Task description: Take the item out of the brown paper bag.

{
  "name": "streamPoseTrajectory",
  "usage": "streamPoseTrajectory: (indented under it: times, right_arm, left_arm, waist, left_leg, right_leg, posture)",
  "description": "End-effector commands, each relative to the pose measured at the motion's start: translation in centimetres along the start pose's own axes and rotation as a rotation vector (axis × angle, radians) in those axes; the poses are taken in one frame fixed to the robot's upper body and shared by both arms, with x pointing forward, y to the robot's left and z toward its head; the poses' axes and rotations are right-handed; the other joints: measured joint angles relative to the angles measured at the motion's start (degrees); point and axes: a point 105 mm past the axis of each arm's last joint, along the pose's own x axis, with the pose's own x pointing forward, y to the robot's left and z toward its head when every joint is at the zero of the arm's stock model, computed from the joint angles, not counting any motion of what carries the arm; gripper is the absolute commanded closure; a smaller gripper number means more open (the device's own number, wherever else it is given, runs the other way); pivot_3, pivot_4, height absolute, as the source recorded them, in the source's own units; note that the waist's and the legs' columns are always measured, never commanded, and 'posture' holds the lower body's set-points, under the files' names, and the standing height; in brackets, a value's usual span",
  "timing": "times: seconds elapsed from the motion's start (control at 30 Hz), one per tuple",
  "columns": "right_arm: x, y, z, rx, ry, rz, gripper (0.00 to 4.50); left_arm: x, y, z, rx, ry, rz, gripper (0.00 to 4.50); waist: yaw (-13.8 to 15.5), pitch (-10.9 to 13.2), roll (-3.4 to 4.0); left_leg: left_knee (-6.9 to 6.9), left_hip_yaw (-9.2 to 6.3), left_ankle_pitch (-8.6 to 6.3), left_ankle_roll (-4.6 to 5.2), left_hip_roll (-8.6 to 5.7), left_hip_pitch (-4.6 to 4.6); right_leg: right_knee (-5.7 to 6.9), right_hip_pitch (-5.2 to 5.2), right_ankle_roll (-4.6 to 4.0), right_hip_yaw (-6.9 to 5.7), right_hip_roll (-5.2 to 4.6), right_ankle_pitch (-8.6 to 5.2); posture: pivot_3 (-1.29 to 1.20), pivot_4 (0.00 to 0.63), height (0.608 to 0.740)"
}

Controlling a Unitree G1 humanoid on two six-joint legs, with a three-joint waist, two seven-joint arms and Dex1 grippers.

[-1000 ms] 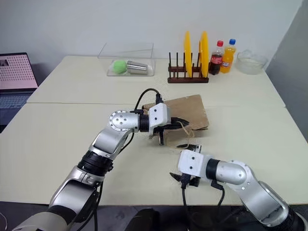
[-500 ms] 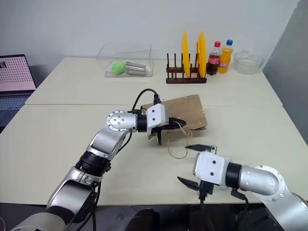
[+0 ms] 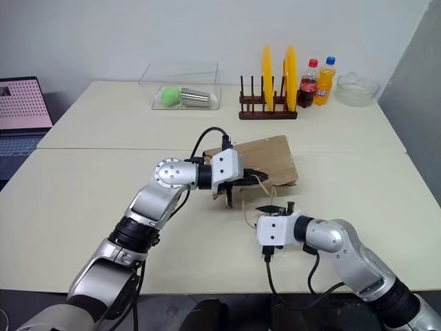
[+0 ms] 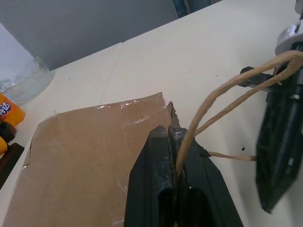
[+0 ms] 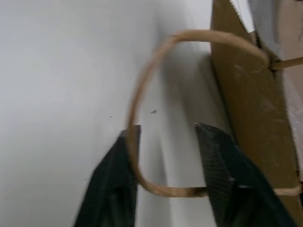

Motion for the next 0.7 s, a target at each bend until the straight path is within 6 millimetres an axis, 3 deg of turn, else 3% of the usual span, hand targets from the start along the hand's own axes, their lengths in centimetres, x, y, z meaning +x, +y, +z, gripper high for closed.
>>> streamPoseTrajectory:
  times: [0.03,0.1,0.27,0.37,0.7]
  right_arm:
    - [0.5,1.1,0.6,0.020,-0.032,0.014,3.94]
    - [0.8,1.6,0.2,0.043,-0.021,0.018,4.45]
    - [1.2,3.6,-1.1,0.081,0.024,0.059,4.45]
    - [1.2,5.1,-2.1,0.158,0.069,0.102,4.45]
    - [1.0,7.0,-3.1,0.169,0.137,0.177,4.45]
  left_arm:
    - [-0.4,1.6,1.4,0.072,-0.007,0.058,4.50]
    - [-0.5,2.5,1.7,0.078,0.000,0.091,4.50]
    - [-0.8,4.5,2.9,0.078,-0.001,0.137,4.50]
    - [-1.1,6.7,3.9,0.098,0.013,0.185,4.50]
    - [-1.5,11.0,4.5,0.048,0.037,0.328,4.50]
  waist:
    - [0.00,0.00,0.00]
    - [0.01,0.00,0.00]
    - [-0.01,0.00,0.00]
    - [0.00,0.00,0.00]
    - [-0.02,0.00,0.00]
  left_leg:
    - [0.00,0.00,0.00,0.00,0.00,0.00]
    - [0.01,0.00,0.00,0.00,0.00,0.00]
    - [0.05,0.01,0.00,0.01,-0.02,-0.01]
    - [0.04,-0.03,0.00,0.01,-0.01,-0.01]
    - [0.05,-0.02,0.00,0.01,-0.03,0.01]
  right_leg:
    - [0.00,0.00,0.00,0.00,0.00,0.00]
    - [0.02,0.00,0.00,0.00,0.00,0.00]
    - [0.03,0.00,0.00,0.00,0.00,0.00]
    - [0.03,0.00,0.00,-0.04,0.01,0.00]
    - [0.03,0.03,0.01,-0.03,0.00,-0.01]
  posture:
    - [0.00,0.150,0.740]
    - [0.00,0.150,0.740]
    - [0.00,0.150,0.740]
    - [0.00,0.150,0.740]
    - [0.00,0.150,0.740]
